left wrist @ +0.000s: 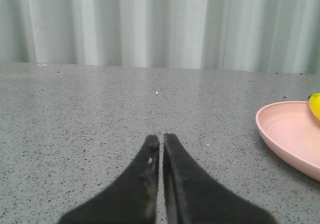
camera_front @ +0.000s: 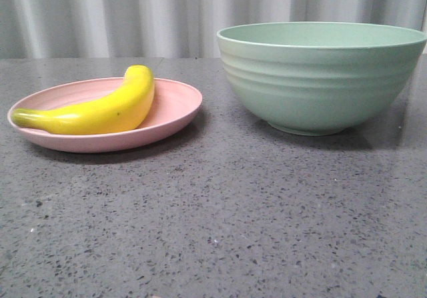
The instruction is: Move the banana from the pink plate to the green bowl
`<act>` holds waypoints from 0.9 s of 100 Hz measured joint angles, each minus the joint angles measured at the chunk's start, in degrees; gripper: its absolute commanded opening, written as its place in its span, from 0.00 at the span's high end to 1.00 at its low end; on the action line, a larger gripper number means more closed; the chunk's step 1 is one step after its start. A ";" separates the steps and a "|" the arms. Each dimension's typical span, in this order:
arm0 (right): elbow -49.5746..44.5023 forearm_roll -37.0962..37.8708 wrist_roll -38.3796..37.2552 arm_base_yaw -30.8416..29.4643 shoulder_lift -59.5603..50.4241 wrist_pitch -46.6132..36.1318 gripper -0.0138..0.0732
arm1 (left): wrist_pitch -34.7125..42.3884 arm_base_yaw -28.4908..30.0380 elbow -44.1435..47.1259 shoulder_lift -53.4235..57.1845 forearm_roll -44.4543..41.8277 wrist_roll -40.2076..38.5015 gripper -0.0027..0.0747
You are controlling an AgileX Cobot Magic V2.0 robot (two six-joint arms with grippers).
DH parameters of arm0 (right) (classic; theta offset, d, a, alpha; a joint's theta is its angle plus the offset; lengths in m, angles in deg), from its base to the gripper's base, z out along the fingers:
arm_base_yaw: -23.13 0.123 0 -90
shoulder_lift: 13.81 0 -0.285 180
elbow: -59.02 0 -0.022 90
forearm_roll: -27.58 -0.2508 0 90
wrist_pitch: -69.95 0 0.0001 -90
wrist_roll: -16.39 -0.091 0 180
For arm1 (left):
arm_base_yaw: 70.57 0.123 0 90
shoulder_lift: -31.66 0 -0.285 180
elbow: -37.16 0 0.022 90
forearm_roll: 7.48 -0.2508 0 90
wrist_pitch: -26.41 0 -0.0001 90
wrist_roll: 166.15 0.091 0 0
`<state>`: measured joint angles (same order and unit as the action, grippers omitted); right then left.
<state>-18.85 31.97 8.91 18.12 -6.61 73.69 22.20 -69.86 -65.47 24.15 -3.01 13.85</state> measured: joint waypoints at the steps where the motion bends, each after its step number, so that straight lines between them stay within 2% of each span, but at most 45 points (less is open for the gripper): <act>1: 0.00 0.00 0.00 0.00 0.00 0.00 0.92 | 0.00 0.00 0.00 0.00 0.12 0.00 0.99; 17: 0.73 -0.11 -0.12 0.00 1.08 0.00 0.92 | 0.00 0.00 -1.21 0.00 0.13 0.00 0.99; 49: 7.00 -0.18 -0.12 0.00 12.15 0.29 0.91 | -0.15 0.00 -8.22 -5.56 -1.92 0.00 0.99; 90: 17.59 -3.87 0.00 0.00 25.11 10.08 0.91 | 1.60 0.00 -14.34 -16.72 -1.96 0.00 0.99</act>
<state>-1.26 28.10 8.91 18.12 18.51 83.77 23.80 -69.86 -79.80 7.43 -4.97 13.85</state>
